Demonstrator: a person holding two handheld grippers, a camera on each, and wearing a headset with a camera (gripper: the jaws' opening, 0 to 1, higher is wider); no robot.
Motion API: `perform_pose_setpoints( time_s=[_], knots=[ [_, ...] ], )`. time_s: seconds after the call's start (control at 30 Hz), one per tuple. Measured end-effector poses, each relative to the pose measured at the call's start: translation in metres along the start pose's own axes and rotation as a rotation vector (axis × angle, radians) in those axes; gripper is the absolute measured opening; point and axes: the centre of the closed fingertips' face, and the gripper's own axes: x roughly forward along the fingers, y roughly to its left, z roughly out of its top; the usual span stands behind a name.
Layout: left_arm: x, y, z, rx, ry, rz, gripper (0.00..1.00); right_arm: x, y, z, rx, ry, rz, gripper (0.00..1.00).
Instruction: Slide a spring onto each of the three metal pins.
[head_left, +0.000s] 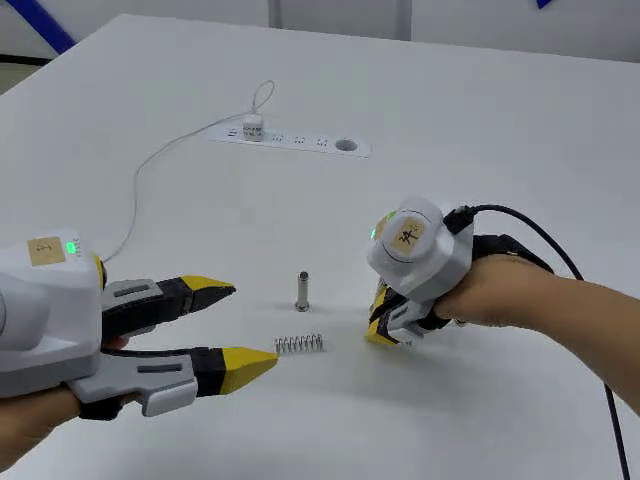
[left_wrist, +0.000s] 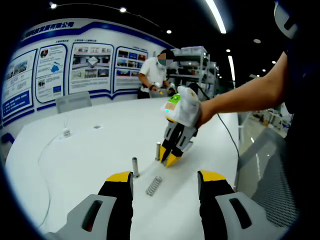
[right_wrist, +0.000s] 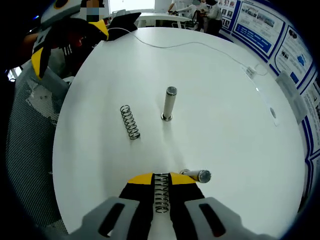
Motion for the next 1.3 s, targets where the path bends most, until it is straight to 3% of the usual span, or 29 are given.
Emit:
perform_pose_setpoints(
  time_s=[0.2,0.57,0.77,1.03,1.3],
  knots=[
    [0.004,-0.005,-0.001,0.004,0.006,-0.015,0.53,-0.016,0.002,0.006,0.027,-0.062,-0.024,0.12],
    [0.015,-0.016,0.006,0.029,0.014,-0.058,0.52,-0.052,0.005,0.014,0.137,-0.228,-0.087,0.12],
    [0.023,-0.023,0.009,0.045,0.019,-0.083,0.52,-0.071,0.009,0.019,0.158,-0.278,-0.111,0.11],
    [0.036,-0.031,0.012,0.078,0.031,-0.121,0.51,-0.085,0.016,0.023,0.156,-0.282,-0.113,0.11],
    [0.048,-0.031,0.009,0.139,0.06,-0.144,0.47,-0.105,0.033,0.033,0.128,-0.246,-0.049,0.11]
  ],
)
